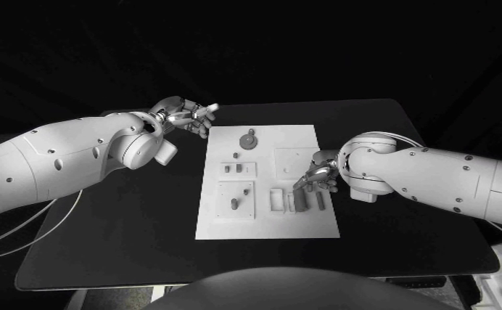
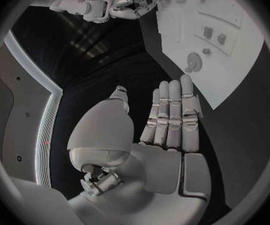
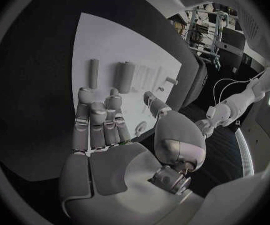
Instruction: Assemble the parts on the task board
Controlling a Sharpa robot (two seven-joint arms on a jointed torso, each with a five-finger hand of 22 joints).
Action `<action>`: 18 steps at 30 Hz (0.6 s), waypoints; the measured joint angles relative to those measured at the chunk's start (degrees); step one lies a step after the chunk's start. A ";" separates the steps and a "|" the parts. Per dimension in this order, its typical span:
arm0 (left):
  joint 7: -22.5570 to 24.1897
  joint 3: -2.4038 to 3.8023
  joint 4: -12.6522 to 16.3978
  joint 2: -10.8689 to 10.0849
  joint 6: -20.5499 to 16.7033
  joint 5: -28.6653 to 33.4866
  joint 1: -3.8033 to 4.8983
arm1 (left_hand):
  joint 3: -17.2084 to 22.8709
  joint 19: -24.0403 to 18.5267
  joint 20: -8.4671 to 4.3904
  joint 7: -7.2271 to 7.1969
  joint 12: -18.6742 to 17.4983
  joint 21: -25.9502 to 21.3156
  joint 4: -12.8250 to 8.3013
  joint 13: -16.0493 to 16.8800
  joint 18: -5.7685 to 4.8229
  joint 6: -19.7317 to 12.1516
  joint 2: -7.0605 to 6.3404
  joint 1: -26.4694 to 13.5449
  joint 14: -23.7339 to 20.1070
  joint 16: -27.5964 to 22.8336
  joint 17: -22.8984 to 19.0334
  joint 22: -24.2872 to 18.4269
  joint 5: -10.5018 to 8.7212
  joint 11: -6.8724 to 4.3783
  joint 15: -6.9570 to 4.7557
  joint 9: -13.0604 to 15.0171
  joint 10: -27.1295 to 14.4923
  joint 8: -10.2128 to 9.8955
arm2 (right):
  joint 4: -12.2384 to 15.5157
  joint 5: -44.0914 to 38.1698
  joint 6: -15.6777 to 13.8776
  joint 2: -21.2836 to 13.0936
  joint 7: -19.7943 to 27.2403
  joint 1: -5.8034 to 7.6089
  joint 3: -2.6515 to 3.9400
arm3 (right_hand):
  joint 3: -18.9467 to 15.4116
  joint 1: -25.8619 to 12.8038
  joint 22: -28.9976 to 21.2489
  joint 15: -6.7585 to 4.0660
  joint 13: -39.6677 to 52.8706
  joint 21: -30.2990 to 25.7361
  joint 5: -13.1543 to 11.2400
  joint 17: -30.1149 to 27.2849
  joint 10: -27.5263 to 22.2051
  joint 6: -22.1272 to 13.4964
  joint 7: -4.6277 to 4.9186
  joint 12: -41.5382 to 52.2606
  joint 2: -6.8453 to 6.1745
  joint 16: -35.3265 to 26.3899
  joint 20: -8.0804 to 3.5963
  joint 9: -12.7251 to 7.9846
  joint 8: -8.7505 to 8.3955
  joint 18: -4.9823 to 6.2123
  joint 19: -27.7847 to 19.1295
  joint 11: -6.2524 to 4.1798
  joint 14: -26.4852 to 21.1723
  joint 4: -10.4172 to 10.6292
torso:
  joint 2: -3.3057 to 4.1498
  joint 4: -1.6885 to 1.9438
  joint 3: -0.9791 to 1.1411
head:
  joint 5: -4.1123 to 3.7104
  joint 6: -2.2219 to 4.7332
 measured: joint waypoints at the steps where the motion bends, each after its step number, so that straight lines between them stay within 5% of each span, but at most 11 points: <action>1: 0.00 0.00 0.00 -0.01 0.00 0.00 0.00 | 0.00 0.00 0.00 0.00 0.00 0.00 0.00 0.00 0.00 0.00 0.00 0.00 0.00 0.00 0.00 0.00 0.00 0.00 0.00 0.00 0.00 0.00 | -0.13 -0.12 0.03 0.07 0.00 -0.14 -0.02 | 0.00 0.00 0.00 0.00 0.00 0.00 0.00 0.00 0.00 0.00 0.00 0.00 0.00 0.00 0.00 0.00 0.00 -0.01 0.00 0.00 0.00 0.00 | 0.00 0.01 0.00 | 0.00 0.00; 18: 0.00 -0.01 0.04 -0.05 0.01 0.00 0.01 | 0.00 0.00 0.00 0.00 0.00 0.00 0.00 0.00 0.09 0.00 0.00 0.00 0.00 0.00 0.01 0.00 0.00 0.00 0.00 0.00 0.00 0.00 | -1.77 -1.01 0.83 1.43 0.03 -1.40 -0.18 | 0.00 0.20 0.00 0.02 0.00 0.00 0.00 0.04 0.00 0.15 -0.03 0.00 0.20 0.00 0.00 0.05 0.00 -0.32 0.00 0.00 0.00 0.00 | 0.01 0.01 0.02 | 0.19 -0.19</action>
